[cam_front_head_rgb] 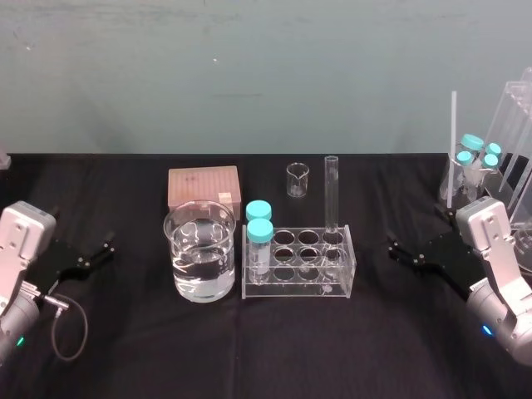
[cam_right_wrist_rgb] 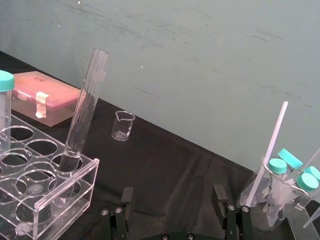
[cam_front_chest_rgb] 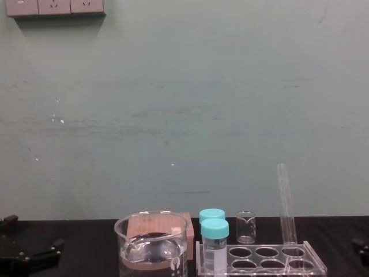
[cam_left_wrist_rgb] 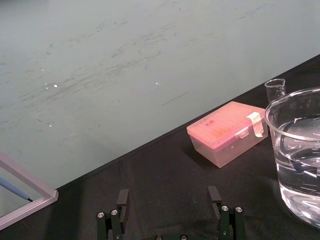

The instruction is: Hold the test tube with one hand and immerse one end into the beaker, then return it to the test tube rack.

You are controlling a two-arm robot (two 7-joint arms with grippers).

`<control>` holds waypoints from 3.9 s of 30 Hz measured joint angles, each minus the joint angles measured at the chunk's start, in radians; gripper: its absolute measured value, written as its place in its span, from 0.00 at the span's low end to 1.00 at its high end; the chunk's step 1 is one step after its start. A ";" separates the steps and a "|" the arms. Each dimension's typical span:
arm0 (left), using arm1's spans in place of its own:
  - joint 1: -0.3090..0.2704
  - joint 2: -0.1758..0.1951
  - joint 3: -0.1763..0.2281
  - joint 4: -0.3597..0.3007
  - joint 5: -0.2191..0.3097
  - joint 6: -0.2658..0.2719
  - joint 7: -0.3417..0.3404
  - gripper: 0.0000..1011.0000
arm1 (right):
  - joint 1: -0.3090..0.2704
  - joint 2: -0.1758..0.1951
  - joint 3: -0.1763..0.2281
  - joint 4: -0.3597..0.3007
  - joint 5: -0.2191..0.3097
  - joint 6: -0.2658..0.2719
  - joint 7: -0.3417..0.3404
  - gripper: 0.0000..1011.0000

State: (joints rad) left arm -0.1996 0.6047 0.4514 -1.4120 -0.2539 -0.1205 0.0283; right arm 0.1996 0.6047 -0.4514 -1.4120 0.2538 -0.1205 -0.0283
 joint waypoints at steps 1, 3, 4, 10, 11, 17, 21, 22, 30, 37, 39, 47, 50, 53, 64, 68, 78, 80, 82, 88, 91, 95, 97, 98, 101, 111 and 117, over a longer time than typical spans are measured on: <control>0.000 0.000 0.000 0.000 0.000 0.000 0.000 0.99 | 0.000 0.000 0.000 0.000 0.000 0.000 0.000 0.99; 0.000 0.000 0.000 0.000 0.000 0.000 0.000 0.99 | 0.000 0.000 0.000 0.000 0.000 0.000 0.000 0.99; 0.000 0.000 0.000 0.000 0.000 0.000 0.000 0.99 | 0.000 0.000 0.000 0.000 0.000 0.000 0.000 0.99; 0.000 0.000 0.000 0.000 0.000 0.000 0.000 0.99 | 0.000 0.000 0.000 0.000 0.000 0.000 0.000 0.99; 0.000 0.000 0.000 0.000 0.000 0.000 0.000 0.99 | 0.000 0.000 0.000 0.000 0.000 0.000 0.000 0.99; 0.000 0.000 0.000 0.000 0.000 0.000 0.000 0.99 | -0.003 0.003 0.012 -0.010 0.004 -0.012 0.013 0.99; 0.000 0.000 0.000 0.000 0.000 0.000 0.000 0.99 | -0.013 0.008 0.052 -0.049 0.048 -0.026 0.042 0.99; 0.000 0.000 0.000 0.000 0.000 0.000 0.000 0.99 | -0.016 0.009 0.062 -0.059 0.062 -0.028 0.049 0.99; 0.000 0.000 0.000 0.000 0.000 0.000 0.000 0.99 | -0.027 -0.008 0.155 -0.172 0.216 0.000 0.123 0.99; 0.000 0.000 0.000 0.000 0.000 0.000 0.000 0.99 | -0.010 -0.051 0.162 -0.208 0.298 0.046 0.199 0.99; 0.000 0.000 0.000 0.000 0.000 0.000 0.000 0.99 | -0.002 -0.063 0.154 -0.209 0.309 0.063 0.222 0.99; 0.000 0.000 0.000 0.000 0.000 0.000 0.000 0.99 | 0.026 -0.089 0.122 -0.175 0.304 0.114 0.275 0.99; 0.000 0.000 0.000 0.000 0.000 0.000 0.000 0.99 | 0.040 -0.101 0.111 -0.151 0.293 0.129 0.287 0.99; 0.000 0.000 0.000 0.000 0.000 0.000 0.000 0.99 | 0.053 -0.113 0.104 -0.128 0.281 0.138 0.296 0.99; 0.000 0.000 0.000 0.000 0.000 0.000 0.000 0.99 | 0.097 -0.160 0.093 -0.048 0.246 0.160 0.323 0.99; 0.000 0.000 0.000 0.000 0.000 0.000 0.000 0.99 | 0.113 -0.175 0.090 -0.016 0.232 0.170 0.330 0.99; 0.000 0.000 0.000 0.000 0.000 0.000 0.000 0.99 | 0.158 -0.213 0.085 0.058 0.199 0.191 0.359 0.99; 0.000 0.000 0.000 0.000 0.000 0.000 0.000 0.99 | 0.166 -0.220 0.085 0.070 0.193 0.192 0.366 0.99; 0.000 0.000 0.000 0.000 0.000 0.000 0.000 0.99 | 0.171 -0.225 0.085 0.077 0.188 0.193 0.370 0.99; 0.000 0.000 0.000 0.000 0.000 0.000 0.000 0.99 | 0.182 -0.237 0.089 0.095 0.174 0.195 0.383 0.99; 0.000 0.000 0.000 0.000 0.000 0.000 0.000 0.99 | 0.184 -0.244 0.092 0.107 0.162 0.200 0.388 0.99; 0.000 0.000 0.000 0.000 0.000 0.000 0.000 0.99 | 0.185 -0.248 0.095 0.115 0.152 0.206 0.391 0.99; 0.000 0.000 0.000 0.000 0.000 0.000 0.000 0.99 | 0.185 -0.249 0.096 0.116 0.148 0.208 0.392 0.99; 0.000 0.000 0.000 0.000 0.000 0.000 0.000 0.99 | 0.185 -0.251 0.098 0.118 0.145 0.209 0.393 0.99; 0.000 0.000 0.000 0.000 0.000 0.000 0.000 0.99 | 0.185 -0.252 0.098 0.119 0.138 0.208 0.398 0.99; 0.000 0.000 0.000 0.000 0.000 0.000 0.000 0.99 | 0.186 -0.252 0.099 0.119 0.133 0.200 0.404 0.99; 0.000 0.000 0.000 0.000 0.000 0.000 0.000 0.99 | 0.186 -0.252 0.099 0.119 0.134 0.201 0.403 0.94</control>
State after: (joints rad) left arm -0.1995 0.6047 0.4514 -1.4120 -0.2539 -0.1205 0.0283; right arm 0.3851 0.3523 -0.3522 -1.2928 0.3881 0.0808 0.3744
